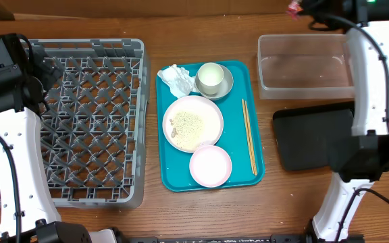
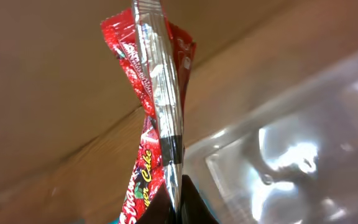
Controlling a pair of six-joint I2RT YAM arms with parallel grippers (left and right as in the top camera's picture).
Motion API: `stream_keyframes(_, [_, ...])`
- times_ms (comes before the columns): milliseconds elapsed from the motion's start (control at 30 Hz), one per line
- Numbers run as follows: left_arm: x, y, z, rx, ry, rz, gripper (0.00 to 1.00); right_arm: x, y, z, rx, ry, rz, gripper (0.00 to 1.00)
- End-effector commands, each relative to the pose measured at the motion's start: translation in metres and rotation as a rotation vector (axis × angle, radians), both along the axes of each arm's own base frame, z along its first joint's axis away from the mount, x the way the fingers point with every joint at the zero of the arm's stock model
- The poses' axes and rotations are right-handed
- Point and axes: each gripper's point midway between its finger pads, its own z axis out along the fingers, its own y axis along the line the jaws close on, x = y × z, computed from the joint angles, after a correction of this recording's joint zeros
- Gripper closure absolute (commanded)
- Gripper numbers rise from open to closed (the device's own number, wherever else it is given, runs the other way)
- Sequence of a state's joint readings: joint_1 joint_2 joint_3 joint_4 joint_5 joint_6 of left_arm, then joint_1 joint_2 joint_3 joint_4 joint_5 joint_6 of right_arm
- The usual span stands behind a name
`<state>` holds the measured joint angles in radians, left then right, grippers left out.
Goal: Sort waste into correct bins and load items into the dishwasher
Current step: 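Carry the wrapper right and drop it into the clear bin, then move the right gripper back and grasp the white tissue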
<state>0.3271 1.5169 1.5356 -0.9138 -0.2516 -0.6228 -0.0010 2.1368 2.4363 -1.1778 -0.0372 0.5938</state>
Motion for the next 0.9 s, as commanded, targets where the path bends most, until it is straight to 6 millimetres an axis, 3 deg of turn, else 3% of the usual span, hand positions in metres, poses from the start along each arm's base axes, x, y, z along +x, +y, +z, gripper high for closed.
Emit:
stream_keyframes(0, [-0.003,0.002,-0.003,0.005,0.011,0.018,0.00,0.002,-0.016,-0.048,0.118,0.117,-0.157,0.96])
stream_keyframes(67, [-0.003,0.002,-0.003,0.006,0.010,0.018,0.00,0.002,-0.022,-0.067,0.144,0.161,-0.205,0.95])
stream_keyframes(100, [-0.003,0.002,-0.003,0.006,0.010,0.018,0.00,0.001,-0.023,-0.072,0.150,0.174,-0.216,0.81])
stream_keyframes(167, [-0.003,0.002,-0.003,0.005,0.011,0.018,0.00,0.003,-0.023,-0.084,0.155,0.196,-0.226,0.33])
stream_keyframes(200, [-0.003,0.002,-0.003,0.005,0.011,0.018,0.00,0.004,-0.023,-0.090,0.157,0.207,-0.229,0.16])
stream_keyframes(400, [-0.003,0.002,-0.003,0.006,0.010,0.018,0.00,0.002,-0.018,-0.094,0.173,0.225,-0.229,0.16])
stream_keyframes(600, [-0.003,0.002,-0.003,0.006,0.010,0.018,0.00,0.000,0.017,-0.091,0.294,0.245,-0.118,0.15])
stream_keyframes(733, [-0.003,0.002,-0.003,0.005,0.011,0.018,0.00,0.001,0.068,-0.079,0.370,0.221,0.089,0.18])
stream_keyframes(767, [-0.003,0.002,-0.003,0.006,0.010,0.018,0.00,0.000,0.104,-0.069,0.360,0.168,0.273,0.19])
stream_keyframes(867, [-0.003,0.002,-0.003,0.006,0.010,0.018,0.00,-0.008,0.160,-0.064,0.266,0.100,0.501,0.21])
